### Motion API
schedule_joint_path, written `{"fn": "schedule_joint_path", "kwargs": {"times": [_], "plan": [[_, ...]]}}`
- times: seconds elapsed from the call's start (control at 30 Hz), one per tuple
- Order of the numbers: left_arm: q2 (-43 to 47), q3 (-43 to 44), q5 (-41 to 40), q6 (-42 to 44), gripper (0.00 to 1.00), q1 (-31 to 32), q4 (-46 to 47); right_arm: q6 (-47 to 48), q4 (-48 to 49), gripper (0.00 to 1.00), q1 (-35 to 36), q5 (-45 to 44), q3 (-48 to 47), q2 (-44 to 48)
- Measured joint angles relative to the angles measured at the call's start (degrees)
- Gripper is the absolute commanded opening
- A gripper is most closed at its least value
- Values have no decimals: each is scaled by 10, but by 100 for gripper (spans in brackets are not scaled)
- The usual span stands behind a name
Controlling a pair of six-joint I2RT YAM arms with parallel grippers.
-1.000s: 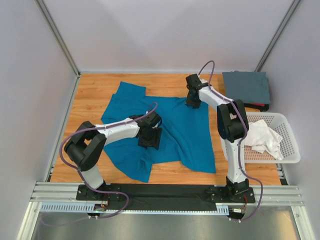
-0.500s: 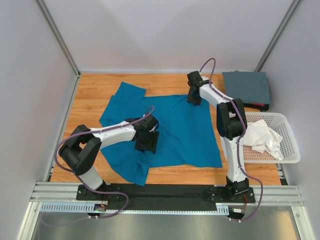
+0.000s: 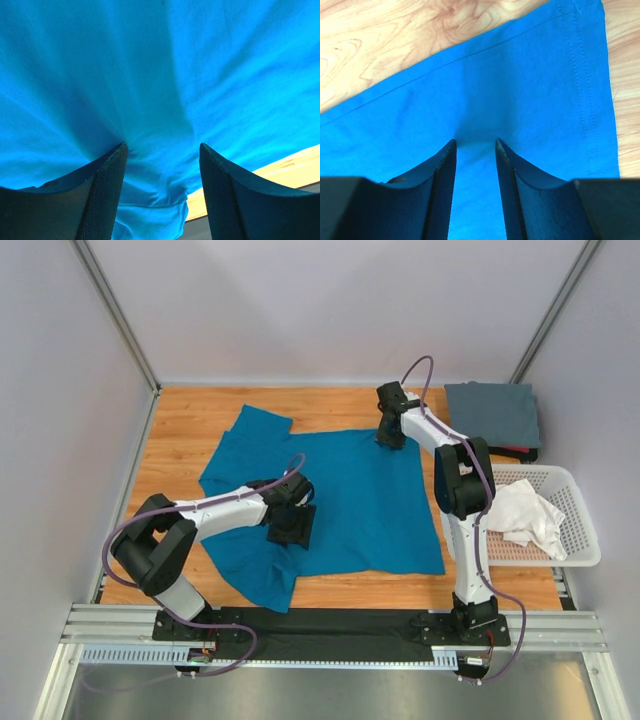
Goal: Fold and stack the t-shirts
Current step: Flatten the tshirt out
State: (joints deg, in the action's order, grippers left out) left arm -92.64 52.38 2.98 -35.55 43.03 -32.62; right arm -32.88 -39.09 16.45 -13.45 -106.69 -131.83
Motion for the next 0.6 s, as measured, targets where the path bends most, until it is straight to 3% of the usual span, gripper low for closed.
{"fn": "schedule_joint_path", "kwargs": {"times": [0.4, 0.6], "plan": [[17, -9, -6, 14, 70, 0, -12, 6, 0, 40, -4, 0, 0, 1], [26, 78, -22, 39, 79, -8, -80, 25, -5, 47, -10, 28, 1, 24]]}}
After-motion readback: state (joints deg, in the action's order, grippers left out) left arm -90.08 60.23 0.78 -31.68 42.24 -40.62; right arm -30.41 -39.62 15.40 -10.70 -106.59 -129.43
